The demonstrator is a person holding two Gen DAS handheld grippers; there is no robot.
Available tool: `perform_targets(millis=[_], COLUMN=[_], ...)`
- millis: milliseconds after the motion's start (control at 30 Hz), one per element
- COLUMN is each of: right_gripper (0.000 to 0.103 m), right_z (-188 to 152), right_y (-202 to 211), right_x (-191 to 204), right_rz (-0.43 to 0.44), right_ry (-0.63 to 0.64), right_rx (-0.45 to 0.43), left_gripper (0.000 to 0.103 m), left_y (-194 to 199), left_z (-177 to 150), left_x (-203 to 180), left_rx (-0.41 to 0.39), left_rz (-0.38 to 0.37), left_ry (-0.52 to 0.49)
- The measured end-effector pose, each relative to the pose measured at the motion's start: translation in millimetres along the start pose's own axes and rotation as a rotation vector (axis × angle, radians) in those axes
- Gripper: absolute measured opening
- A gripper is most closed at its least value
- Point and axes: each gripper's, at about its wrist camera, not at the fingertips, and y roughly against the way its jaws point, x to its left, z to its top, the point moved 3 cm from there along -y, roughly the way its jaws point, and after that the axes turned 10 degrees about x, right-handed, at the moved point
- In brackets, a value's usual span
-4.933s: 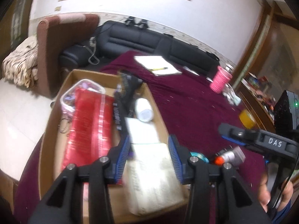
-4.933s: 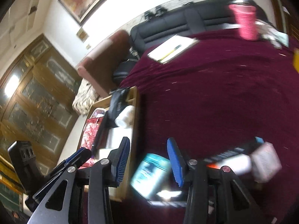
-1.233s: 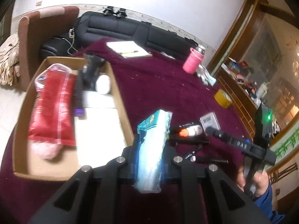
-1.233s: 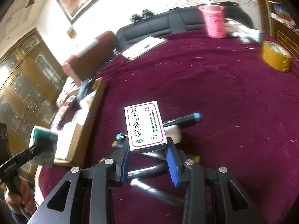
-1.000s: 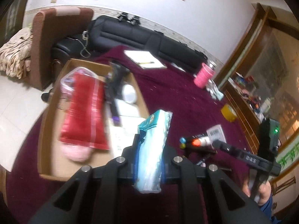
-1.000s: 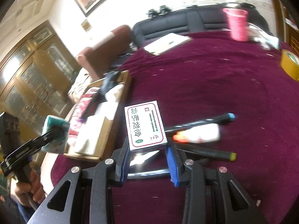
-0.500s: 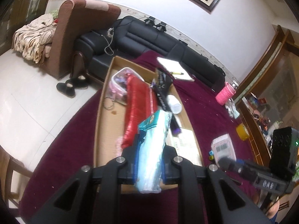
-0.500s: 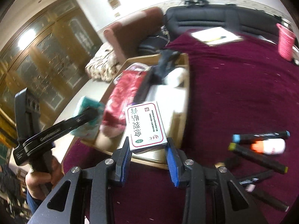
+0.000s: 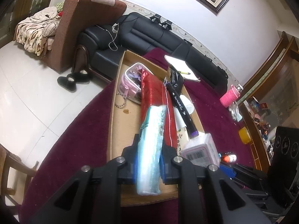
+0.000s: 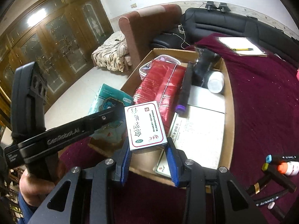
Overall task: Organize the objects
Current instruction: 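Carry the teal box and white medicine box with both grippers to the tray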
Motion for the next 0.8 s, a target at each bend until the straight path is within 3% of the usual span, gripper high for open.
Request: perform_targets(millis=[200,467,567,633,800], right_gripper=[0.040,0.041,0.041,0.041,0.044], right_z=[0,-8,-10,-11,-13], right_y=[-3,-16,-13,-8,3], right_x=[11,14,14,12,9], right_rz=[-0.032,-0.030,-0.029,-0.022,-0.028], right_ry=[0.041,0.064,0.064,0.055,0.047], right_rx=[-0.017,0.023,0.026,0.019,-0.011], left_gripper=[0.017,0.017,0.026,0.039,0.049], left_y=[-2,2,3,5,14], left_z=[0,-1,0,1,6], left_x=[-1,-8,-11,-12,-16], left_rx=[0.008,0.020,0.028,0.019,-0.009], left_rz=[0.017,0.014,0.020,0.029,0.055], left_ry=[-0.033,-0.066,-0.076,-0.079,-0.099])
